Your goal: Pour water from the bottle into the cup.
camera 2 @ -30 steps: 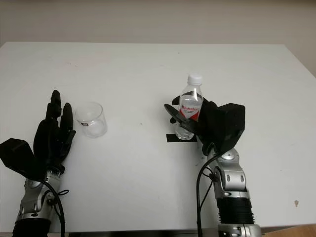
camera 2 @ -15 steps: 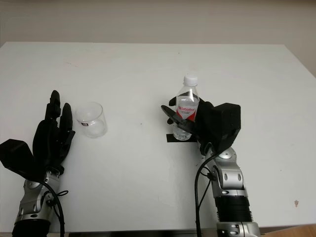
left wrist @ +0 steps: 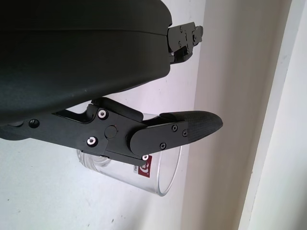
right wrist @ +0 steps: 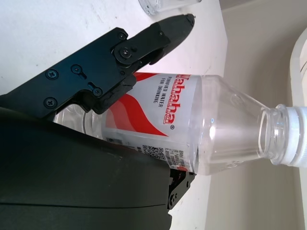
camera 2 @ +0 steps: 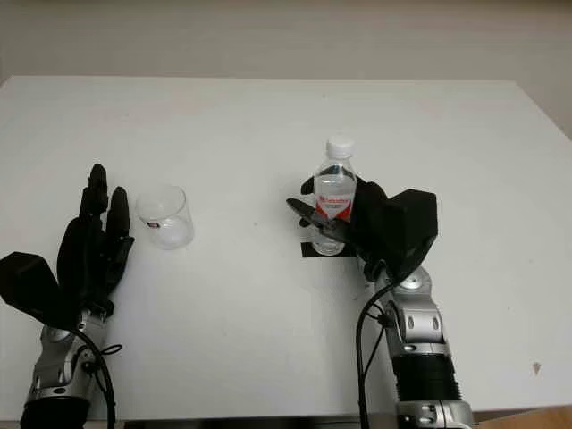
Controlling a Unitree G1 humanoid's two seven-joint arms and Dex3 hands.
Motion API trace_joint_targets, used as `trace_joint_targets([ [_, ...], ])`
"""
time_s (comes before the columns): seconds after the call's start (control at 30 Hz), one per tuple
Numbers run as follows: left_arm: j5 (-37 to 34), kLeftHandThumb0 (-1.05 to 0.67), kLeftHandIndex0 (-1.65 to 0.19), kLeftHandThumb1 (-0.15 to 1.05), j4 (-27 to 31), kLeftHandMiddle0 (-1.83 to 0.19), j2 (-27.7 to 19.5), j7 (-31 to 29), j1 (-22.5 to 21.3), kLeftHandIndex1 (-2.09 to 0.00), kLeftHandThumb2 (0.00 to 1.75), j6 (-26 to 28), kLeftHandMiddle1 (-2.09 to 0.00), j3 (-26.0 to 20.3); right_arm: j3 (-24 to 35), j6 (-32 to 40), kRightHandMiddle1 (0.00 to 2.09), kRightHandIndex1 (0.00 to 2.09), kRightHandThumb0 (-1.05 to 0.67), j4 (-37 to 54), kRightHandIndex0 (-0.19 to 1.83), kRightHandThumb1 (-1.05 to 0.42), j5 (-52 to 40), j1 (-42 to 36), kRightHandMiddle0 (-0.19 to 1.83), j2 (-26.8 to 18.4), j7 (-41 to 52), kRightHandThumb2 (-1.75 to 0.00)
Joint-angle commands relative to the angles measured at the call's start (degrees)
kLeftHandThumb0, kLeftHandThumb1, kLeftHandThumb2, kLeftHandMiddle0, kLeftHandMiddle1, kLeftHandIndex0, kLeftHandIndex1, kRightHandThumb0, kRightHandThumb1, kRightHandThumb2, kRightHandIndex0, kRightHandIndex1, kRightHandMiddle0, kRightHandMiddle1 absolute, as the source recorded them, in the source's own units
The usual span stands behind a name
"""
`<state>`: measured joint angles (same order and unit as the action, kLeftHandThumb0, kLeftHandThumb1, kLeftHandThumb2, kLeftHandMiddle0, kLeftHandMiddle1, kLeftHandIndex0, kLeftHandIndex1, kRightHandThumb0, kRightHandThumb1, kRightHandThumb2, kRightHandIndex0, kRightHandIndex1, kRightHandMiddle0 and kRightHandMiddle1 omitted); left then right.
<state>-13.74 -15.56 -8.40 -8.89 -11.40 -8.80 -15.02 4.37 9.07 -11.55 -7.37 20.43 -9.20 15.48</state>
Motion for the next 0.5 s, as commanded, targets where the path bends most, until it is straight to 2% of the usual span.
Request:
trace_joint_targets([
  [0.0, 0.2, -0.64, 0.16, 1.05, 0.4, 0.15, -0.5, 0.0, 0.6, -0.06, 0.54, 0.2, -0.06, -0.1, -0.1, -1.6, 1.92, 2.00, -0.54, -0.2, 0.29, -0.98, -0.2, -0.3, 0.21, -0.4, 0.8, -0.05],
  [0.03, 0.2, -0.64, 0.16, 1.05, 0.4, 0.15, -0.5, 0.1, 0.6, -0.06, 0.54, 0.3, -0.06, -0.2, -0.6, -1.9, 1.85, 1.90, -0.55, -0.2, 0.12, -0.97, 0.3, -0.5, 0.14, -1.0, 1.4, -0.05],
  [0.1, 0.0, -0.64, 0.16, 1.05, 0.5, 0.14, -0.5, 0.0, 0.6, -0.06, 0.54, 0.3, -0.06, -0.2, -1.3, -2.8, 1.59, 1.41, -0.61, -0.4, -0.07, -0.96, 0.6, -0.9, -0.06, -2.1, 3.8, -0.05],
  [0.13, -0.1, -0.64, 0.16, 1.05, 0.5, 0.14, -0.5, 0.0, 0.6, -0.06, 0.53, 0.4, -0.06, -0.3, -1.5, -3.1, 1.27, 1.00, -0.64, -0.4, -0.12, -0.95, 0.6, -1.1, -0.13, -2.6, 4.9, -0.05],
  [0.23, -0.4, -0.64, 0.16, 1.05, 0.5, 0.14, -0.5, -0.1, 0.5, -0.06, 0.53, 0.5, -0.06, -0.4, -1.7, -3.9, 0.56, 0.26, -0.66, -0.3, -0.10, -0.93, 0.5, -1.8, -0.10, -3.1, 6.4, -0.05],
  [0.33, -0.6, -0.64, 0.15, 1.05, 0.4, 0.14, -0.6, -0.2, 0.4, -0.06, 0.52, 0.5, -0.06, -0.5, -1.7, -4.1, 0.27, 0.06, -0.65, -0.1, -0.17, -0.92, 0.7, -2.5, -0.14, -3.1, 6.4, -0.05],
  [0.47, -0.5, -0.63, 0.15, 1.05, 0.2, 0.14, -0.7, -0.1, 0.3, -0.06, 0.53, 0.5, -0.05, -0.6, -1.6, -4.5, 0.13, 0.00, -0.69, 0.1, -0.19, -0.93, 1.2, -3.3, -0.19, -3.2, 5.6, -0.06],
])
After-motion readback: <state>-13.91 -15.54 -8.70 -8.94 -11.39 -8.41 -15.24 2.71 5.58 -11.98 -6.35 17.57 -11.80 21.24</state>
